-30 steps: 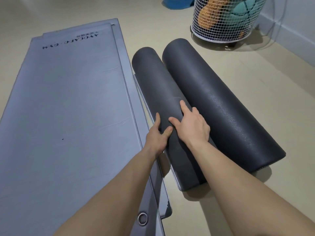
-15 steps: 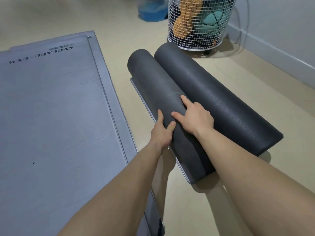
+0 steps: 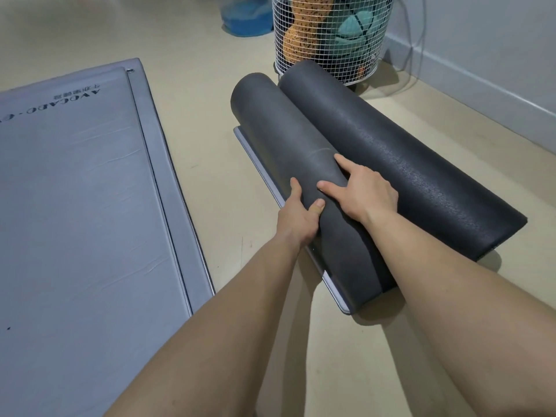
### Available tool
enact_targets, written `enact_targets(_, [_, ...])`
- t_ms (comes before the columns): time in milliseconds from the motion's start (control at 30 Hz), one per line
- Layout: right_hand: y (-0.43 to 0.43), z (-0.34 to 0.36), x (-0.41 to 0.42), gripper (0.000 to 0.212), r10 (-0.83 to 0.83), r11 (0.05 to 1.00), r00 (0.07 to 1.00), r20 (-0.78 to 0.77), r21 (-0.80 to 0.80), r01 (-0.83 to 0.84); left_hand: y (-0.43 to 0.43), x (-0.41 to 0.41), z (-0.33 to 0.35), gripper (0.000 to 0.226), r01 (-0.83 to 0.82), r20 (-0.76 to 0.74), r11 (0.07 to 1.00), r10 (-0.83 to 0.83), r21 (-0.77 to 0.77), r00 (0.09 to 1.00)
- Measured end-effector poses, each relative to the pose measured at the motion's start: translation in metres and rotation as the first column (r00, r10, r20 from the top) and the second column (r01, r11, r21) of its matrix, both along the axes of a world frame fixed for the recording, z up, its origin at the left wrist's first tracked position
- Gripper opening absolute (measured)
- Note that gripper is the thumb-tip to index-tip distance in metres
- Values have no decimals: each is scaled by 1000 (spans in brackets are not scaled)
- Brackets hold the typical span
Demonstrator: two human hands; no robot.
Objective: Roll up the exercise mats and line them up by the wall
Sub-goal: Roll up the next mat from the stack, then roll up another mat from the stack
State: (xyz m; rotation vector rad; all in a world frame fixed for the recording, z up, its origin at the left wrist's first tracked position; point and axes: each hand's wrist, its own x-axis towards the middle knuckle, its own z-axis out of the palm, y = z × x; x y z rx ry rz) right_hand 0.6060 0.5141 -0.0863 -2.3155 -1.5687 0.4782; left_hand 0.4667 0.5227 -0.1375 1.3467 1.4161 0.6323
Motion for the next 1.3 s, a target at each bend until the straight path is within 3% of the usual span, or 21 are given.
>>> enact_targets(200, [-3,-3,-6,74,-20,1000,999,37,25,19,-1,-4,-4,83,17,-12,1000,-17,-10,1000])
enact_targets(333, [-10,1,-29,58,-82,997,962,260,36,75,-15,-17,7,72,71,-50,996,-73,-54,996])
enact_targets(467, [-30,-1,-62,38,-78,994,895,440,107,34,-77,-75,13,61,202,-274,979,-184,39,944])
enact_targets(567, [-74,-12,-91,40,13,983,866,500,151,-102,-108,-136,21,60,122,-405,991,-92,49,910])
enact_targets(667, [-123,-19,-132,38,185,968,876,445,71,-241,-138,-193,39,58,16,-487,1000,-10,7,873])
enact_targets(833, [-211,-20,-213,39,481,876,851,210,-105,-470,-229,-282,63,54,2,-652,994,-75,-112,754])
enact_targets(1000, [-317,-16,-298,44,744,651,668,17,-247,-718,-365,-358,58,55,-50,-756,975,-134,-216,641])
enact_targets(1133, [-391,-39,-341,62,885,436,465,-8,-334,-836,-452,-415,34,80,20,-817,945,-293,-326,496])
enact_targets(1200, [-411,-58,-353,77,892,443,447,71,-335,-831,-479,-438,17,95,90,-838,942,-330,-324,434])
enact_targets(1300, [-425,-79,-359,72,833,551,521,185,-205,-809,-501,-466,-7,102,293,-925,955,-141,-35,352])
